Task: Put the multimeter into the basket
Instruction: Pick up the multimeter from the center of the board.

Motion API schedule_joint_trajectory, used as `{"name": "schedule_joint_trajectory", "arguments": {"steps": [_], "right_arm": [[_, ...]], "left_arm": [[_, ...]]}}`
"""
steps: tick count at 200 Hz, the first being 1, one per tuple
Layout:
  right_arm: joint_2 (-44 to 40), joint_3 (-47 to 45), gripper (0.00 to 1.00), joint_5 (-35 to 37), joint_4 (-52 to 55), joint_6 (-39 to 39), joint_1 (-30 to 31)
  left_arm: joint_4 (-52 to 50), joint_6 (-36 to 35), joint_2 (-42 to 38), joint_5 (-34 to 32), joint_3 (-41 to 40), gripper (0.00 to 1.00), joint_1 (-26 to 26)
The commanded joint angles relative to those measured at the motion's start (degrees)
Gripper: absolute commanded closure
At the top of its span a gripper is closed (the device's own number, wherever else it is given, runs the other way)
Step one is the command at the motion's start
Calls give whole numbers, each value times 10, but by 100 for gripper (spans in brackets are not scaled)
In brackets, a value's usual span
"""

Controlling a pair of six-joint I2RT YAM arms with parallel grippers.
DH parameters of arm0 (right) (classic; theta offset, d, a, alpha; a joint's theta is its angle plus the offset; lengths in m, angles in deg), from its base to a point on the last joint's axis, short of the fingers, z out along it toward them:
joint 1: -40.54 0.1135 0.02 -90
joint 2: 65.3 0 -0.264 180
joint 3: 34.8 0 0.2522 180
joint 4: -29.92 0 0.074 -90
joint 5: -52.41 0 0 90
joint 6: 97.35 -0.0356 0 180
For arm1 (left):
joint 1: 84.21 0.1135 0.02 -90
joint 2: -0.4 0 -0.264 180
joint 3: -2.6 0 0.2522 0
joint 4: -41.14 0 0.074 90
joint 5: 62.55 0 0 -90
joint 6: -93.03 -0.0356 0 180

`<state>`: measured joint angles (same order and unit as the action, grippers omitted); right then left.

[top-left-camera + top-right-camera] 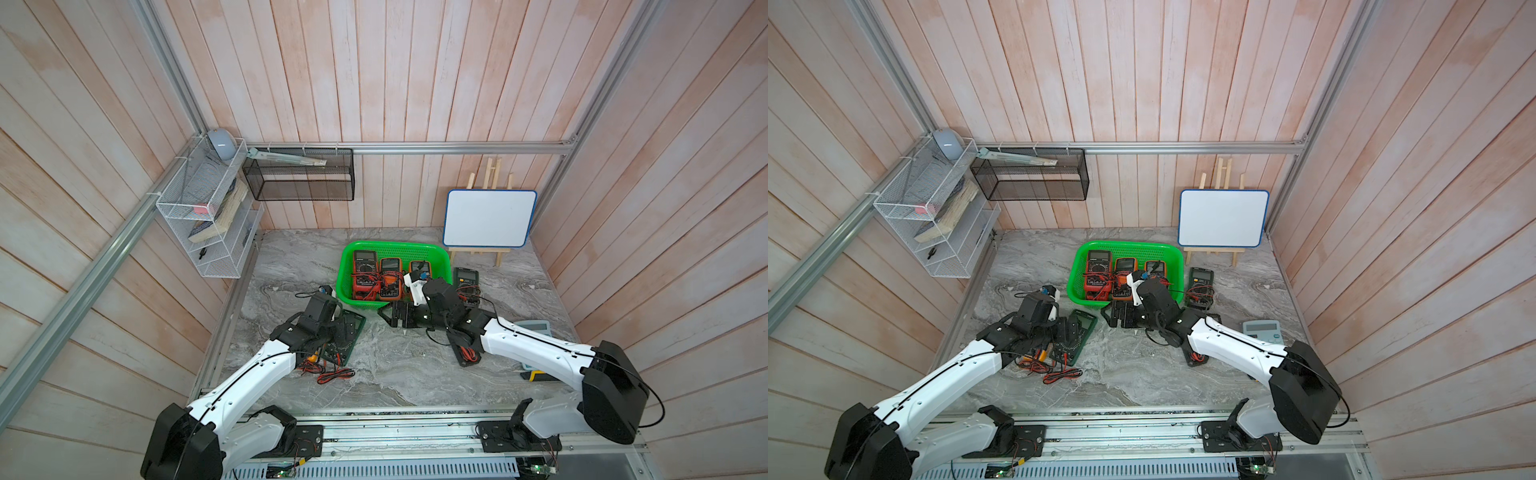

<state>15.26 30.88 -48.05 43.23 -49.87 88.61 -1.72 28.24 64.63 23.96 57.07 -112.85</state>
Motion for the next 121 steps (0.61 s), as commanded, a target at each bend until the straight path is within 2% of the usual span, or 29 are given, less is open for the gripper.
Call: {"name": "schedule_joint_trajectory", "arguments": {"steps": [1,121], "right_arm": [[-23,-9,2,18,-11,-11,5],[-33,-18,2,22,-10,-8,5]], "left_arm": [[16,8,25,-25,-1,0,-11],[48,21,155,-53,-6,0,-21]]}}
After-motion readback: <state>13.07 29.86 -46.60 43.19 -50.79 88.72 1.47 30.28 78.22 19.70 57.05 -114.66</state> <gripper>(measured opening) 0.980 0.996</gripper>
